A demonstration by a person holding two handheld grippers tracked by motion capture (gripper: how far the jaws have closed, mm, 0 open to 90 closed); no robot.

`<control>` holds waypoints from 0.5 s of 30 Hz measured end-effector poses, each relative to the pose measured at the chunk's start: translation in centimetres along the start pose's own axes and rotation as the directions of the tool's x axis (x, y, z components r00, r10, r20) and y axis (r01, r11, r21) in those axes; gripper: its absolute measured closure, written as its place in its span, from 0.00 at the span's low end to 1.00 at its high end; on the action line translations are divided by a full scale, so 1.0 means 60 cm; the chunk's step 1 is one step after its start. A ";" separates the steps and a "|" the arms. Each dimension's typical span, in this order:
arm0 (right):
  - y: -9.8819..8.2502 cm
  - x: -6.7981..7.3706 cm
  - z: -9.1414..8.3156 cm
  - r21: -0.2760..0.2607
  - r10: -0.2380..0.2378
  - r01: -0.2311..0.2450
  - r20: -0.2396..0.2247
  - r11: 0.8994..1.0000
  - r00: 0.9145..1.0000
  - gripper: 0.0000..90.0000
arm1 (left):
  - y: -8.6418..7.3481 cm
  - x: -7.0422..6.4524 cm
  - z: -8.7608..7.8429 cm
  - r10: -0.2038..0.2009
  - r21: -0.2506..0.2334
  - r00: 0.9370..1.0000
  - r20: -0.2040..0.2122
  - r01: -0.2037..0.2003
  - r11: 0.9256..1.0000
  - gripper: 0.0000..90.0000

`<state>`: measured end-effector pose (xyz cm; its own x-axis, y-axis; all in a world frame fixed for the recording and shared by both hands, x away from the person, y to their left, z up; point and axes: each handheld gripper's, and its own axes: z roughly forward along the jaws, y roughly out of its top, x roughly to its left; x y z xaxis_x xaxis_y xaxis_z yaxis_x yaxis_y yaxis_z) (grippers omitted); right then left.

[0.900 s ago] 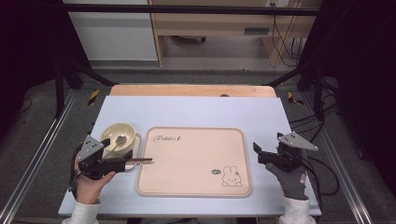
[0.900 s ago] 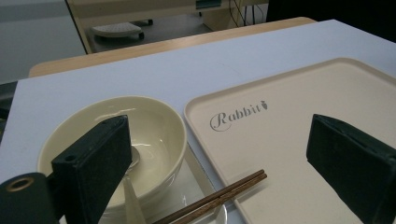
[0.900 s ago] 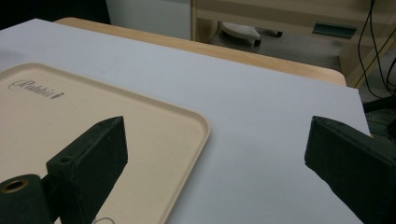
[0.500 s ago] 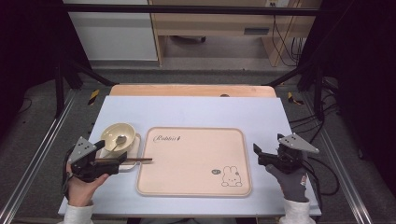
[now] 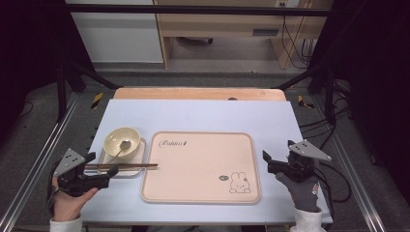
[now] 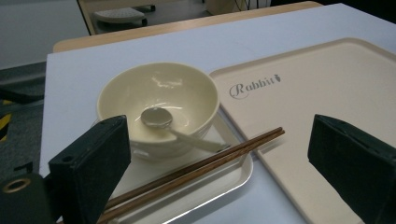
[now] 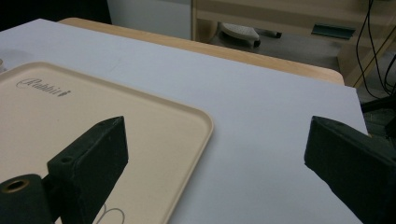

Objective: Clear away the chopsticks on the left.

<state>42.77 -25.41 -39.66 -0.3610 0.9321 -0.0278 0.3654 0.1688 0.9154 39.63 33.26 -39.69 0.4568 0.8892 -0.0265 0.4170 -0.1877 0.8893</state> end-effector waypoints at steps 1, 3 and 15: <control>0.000 0.000 0.001 0.000 -0.001 0.001 0.000 1.000 1.000 0.07 | -0.003 0.004 -0.003 -0.001 0.009 1.000 0.001 0.001 1.000 0.06; -0.001 0.002 0.002 0.006 -0.001 0.001 -0.003 1.000 1.000 0.07 | -0.007 0.009 -0.006 0.003 0.024 1.000 -0.001 -0.002 1.000 0.06; -0.003 0.005 0.003 0.018 -0.008 0.008 -0.009 1.000 1.000 0.07 | -0.037 0.025 0.018 0.057 0.162 0.998 -0.033 -0.051 0.986 0.12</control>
<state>42.76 -25.07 -39.89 -0.3713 0.9280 -0.0312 0.3779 0.1817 0.9079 40.27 34.56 -42.21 0.4534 0.8904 0.0394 0.5146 -0.2976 0.8041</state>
